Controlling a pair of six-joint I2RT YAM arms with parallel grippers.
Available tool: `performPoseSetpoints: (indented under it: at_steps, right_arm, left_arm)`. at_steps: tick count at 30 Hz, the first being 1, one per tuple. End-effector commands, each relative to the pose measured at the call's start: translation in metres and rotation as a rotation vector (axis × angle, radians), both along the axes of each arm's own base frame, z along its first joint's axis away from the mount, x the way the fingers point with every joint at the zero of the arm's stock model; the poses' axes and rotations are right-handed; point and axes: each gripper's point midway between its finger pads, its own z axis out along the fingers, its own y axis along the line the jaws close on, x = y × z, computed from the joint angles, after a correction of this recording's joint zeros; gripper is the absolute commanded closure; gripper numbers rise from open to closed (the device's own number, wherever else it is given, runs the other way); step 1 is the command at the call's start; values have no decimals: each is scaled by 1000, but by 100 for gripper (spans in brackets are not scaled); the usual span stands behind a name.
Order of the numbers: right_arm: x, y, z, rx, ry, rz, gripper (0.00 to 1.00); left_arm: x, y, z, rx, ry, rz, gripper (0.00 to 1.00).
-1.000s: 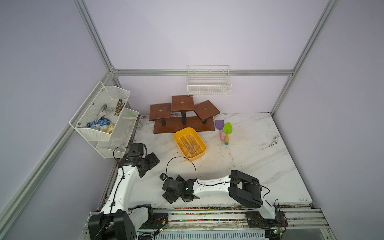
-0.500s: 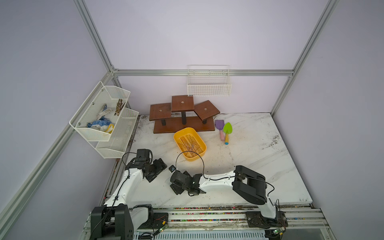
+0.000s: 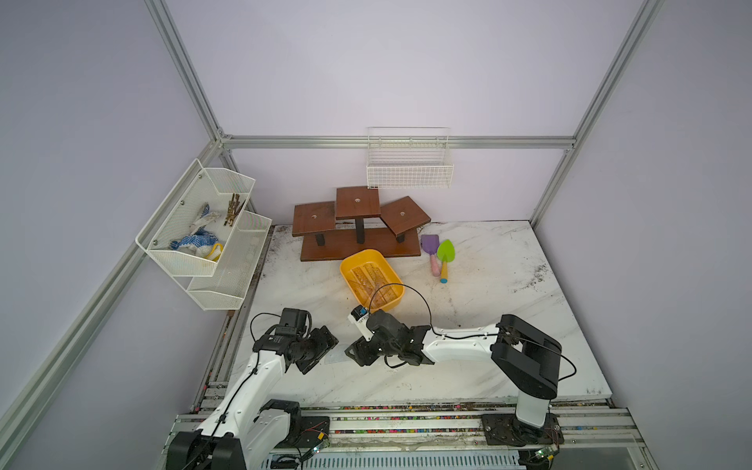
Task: Put the scattered rulers into the storage box
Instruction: Pick up the ruler from the center of the board.
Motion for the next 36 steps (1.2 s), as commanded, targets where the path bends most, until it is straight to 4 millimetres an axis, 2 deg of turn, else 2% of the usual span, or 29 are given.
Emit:
performPoseSetpoints:
  at_steps: [1,6,13,17,21,25,28,31,33,36]
  right_arm:
    - [-4,10,-1,89,74,68,44]
    - [-6,5,-21,79,127,78,49]
    - [-14,-3,-37,72,181,86,53]
    - [-19,-3,-39,86,202,97,56]
    - [-22,-4,-41,93,215,102,58]
    - [-14,-9,-28,129,197,79,60]
    - [-6,-5,-11,199,179,73,70]
    - [-3,6,-12,217,182,93,89]
    - [1,11,-14,220,187,98,94]
    - [3,15,-17,217,190,99,96]
  left_arm:
    - [-9,-10,-1,-27,21,9,15]
    - [-11,-19,-11,-42,36,-21,14]
    - [11,-26,-23,-38,44,-53,16]
    - [21,-30,-30,-41,48,-60,19]
    - [32,-29,-27,-20,26,-66,20]
    - [34,-28,-25,-9,17,-75,22]
    - [26,-24,-27,-1,18,-73,25]
    - [15,-12,-29,49,38,-47,29]
    - [13,-4,-28,78,38,-30,33]
    - [15,1,-29,73,31,-3,34]
